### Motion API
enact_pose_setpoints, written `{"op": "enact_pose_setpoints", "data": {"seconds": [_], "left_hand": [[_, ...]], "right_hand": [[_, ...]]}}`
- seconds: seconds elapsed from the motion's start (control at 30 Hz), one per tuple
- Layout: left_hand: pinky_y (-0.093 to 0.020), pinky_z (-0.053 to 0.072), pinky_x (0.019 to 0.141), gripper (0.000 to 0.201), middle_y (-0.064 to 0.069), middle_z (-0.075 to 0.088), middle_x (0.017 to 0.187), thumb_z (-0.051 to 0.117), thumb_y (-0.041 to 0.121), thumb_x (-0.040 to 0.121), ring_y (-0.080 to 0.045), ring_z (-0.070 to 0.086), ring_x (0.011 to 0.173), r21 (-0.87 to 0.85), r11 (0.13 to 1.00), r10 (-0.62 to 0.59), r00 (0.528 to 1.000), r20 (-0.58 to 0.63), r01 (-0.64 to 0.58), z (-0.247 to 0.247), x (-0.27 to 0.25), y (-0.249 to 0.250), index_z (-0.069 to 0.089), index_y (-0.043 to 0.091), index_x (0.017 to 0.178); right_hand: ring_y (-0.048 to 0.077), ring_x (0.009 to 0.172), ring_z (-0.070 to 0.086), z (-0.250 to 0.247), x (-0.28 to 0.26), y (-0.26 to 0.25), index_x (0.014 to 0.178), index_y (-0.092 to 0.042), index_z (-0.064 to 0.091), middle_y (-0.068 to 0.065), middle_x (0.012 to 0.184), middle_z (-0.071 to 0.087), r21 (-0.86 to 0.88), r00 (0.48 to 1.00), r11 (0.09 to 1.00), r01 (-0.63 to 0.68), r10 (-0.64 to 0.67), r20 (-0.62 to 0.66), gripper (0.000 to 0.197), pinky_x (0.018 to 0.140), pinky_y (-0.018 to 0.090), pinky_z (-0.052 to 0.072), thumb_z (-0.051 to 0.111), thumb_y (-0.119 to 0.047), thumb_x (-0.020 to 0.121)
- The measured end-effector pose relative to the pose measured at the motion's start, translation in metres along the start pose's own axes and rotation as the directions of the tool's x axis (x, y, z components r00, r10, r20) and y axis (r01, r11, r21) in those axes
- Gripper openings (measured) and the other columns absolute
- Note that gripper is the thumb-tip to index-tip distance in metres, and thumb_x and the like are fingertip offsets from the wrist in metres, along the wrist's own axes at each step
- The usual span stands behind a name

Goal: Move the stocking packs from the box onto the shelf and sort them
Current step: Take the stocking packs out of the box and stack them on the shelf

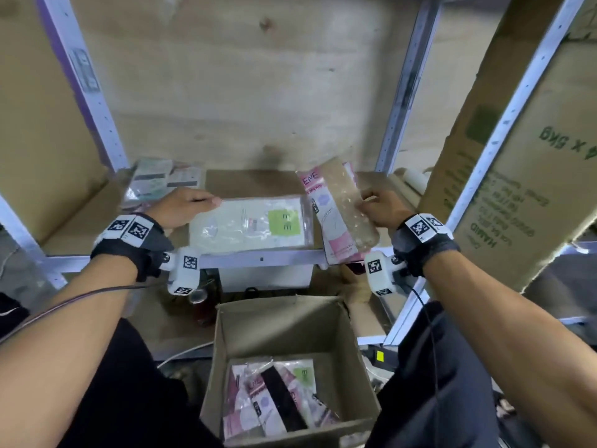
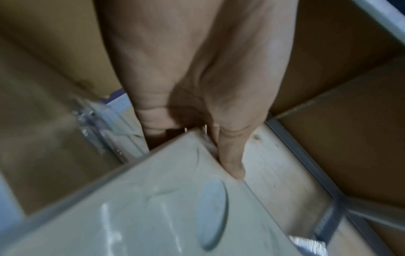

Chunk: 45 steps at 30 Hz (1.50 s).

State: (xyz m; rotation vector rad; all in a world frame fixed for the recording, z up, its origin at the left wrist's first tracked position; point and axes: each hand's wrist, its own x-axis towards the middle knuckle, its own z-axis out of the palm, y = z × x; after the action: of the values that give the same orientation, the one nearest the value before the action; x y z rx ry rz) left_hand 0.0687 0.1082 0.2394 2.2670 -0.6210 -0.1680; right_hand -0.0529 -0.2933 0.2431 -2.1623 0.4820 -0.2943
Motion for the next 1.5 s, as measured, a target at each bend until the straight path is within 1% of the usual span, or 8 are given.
{"op": "enact_pose_setpoints", "data": {"seconds": [0.2, 0.4, 0.57, 0.77, 0.9, 1.03, 1.13, 1.5], "left_hand": [[-0.035, 0.052, 0.077, 0.030, -0.015, 0.068, 0.114, 0.064, 0.022, 0.097, -0.019, 0.064, 0.079, -0.714, 0.690, -0.372, 0.905, -0.208, 0.120, 0.023, 0.026, -0.025, 0.067, 0.004, 0.120], [-0.014, 0.033, 0.036, 0.019, -0.006, 0.067, 0.082, 0.064, 0.027, 0.095, -0.010, 0.054, 0.048, -0.775, 0.619, -0.548, 0.777, -0.310, 0.127, 0.027, 0.064, -0.048, 0.071, 0.014, 0.106], [-0.011, 0.027, 0.031, 0.014, -0.002, 0.066, 0.074, 0.065, 0.025, 0.095, -0.003, 0.050, 0.036, -0.824, 0.559, -0.607, 0.720, -0.336, 0.088, 0.015, 0.089, -0.064, 0.067, 0.016, 0.085], [-0.036, 0.052, 0.067, 0.024, -0.018, 0.071, 0.117, 0.061, 0.022, 0.096, -0.029, 0.068, 0.091, -0.845, 0.534, -0.647, 0.659, -0.383, 0.033, -0.021, 0.107, -0.096, 0.068, 0.006, 0.113], [-0.027, 0.057, 0.052, 0.042, -0.009, 0.072, 0.112, 0.058, 0.022, 0.096, -0.022, 0.072, 0.084, -0.827, 0.561, -0.650, 0.594, -0.474, -0.045, -0.047, 0.115, -0.121, 0.056, 0.014, 0.138], [-0.035, 0.061, 0.074, 0.021, -0.016, 0.073, 0.111, 0.060, 0.023, 0.091, -0.028, 0.071, 0.089, -0.800, 0.600, -0.697, 0.490, -0.524, -0.001, -0.060, 0.117, -0.151, 0.071, 0.011, 0.104], [-0.056, 0.057, 0.092, 0.014, -0.018, 0.072, 0.106, 0.060, 0.022, 0.090, -0.039, 0.070, 0.102, -0.783, 0.621, -0.683, 0.487, -0.544, -0.004, -0.063, 0.121, -0.170, 0.071, 0.013, 0.094], [-0.050, 0.053, 0.099, 0.041, -0.011, 0.070, 0.120, 0.057, 0.030, 0.081, -0.036, 0.064, 0.109, -0.590, 0.739, -0.662, 0.514, -0.545, 0.326, -0.080, 0.129, -0.219, 0.068, 0.017, 0.119]], "right_hand": [[0.022, 0.080, 0.059, 0.045, 0.018, -0.015, 0.109, -0.011, 0.058, 0.008, 0.089, 0.060, 0.313, 0.988, 0.938, -0.147, 0.126, 0.089, 0.013, 0.073, 0.036, 0.053, 0.061, -0.013, 0.096], [0.021, 0.073, 0.047, 0.102, 0.036, -0.046, 0.108, -0.008, 0.053, 0.012, 0.086, 0.050, 0.373, 0.978, 0.914, -0.161, 0.098, 0.182, 0.009, 0.070, 0.037, 0.041, 0.055, -0.007, 0.098], [0.024, 0.075, 0.046, 0.145, 0.061, -0.070, 0.079, -0.011, 0.053, 0.014, 0.087, 0.049, 0.361, 0.959, 0.920, -0.152, 0.049, 0.281, 0.021, 0.072, 0.039, 0.038, 0.053, -0.006, 0.099], [0.019, 0.066, 0.058, 0.194, 0.093, -0.110, 0.075, -0.009, 0.056, 0.008, 0.079, 0.060, 0.398, 0.934, 0.908, -0.130, -0.023, 0.357, 0.026, 0.056, 0.027, 0.050, 0.051, -0.008, 0.101], [0.019, 0.072, 0.061, 0.231, 0.110, -0.138, 0.084, -0.009, 0.056, 0.010, 0.089, 0.062, 0.428, 0.913, 0.891, -0.148, -0.043, 0.405, 0.019, 0.059, 0.030, 0.053, 0.049, -0.007, 0.102], [0.028, 0.086, 0.062, 0.274, 0.128, -0.161, 0.086, -0.009, 0.053, 0.015, 0.098, 0.061, 0.424, 0.891, 0.889, -0.174, -0.041, 0.452, 0.017, 0.071, 0.038, 0.055, 0.046, -0.004, 0.102], [0.032, 0.092, 0.057, 0.302, 0.138, -0.171, 0.078, -0.007, 0.052, 0.022, 0.101, 0.056, 0.384, 0.877, 0.908, -0.169, -0.039, 0.478, 0.024, 0.087, 0.051, 0.052, 0.046, -0.004, 0.101], [0.033, 0.100, 0.067, 0.364, 0.173, -0.176, 0.114, -0.010, 0.055, 0.014, 0.110, 0.068, 0.166, 0.927, 0.981, -0.104, 0.035, 0.374, 0.025, 0.086, 0.047, 0.058, 0.061, -0.021, 0.092]]}}
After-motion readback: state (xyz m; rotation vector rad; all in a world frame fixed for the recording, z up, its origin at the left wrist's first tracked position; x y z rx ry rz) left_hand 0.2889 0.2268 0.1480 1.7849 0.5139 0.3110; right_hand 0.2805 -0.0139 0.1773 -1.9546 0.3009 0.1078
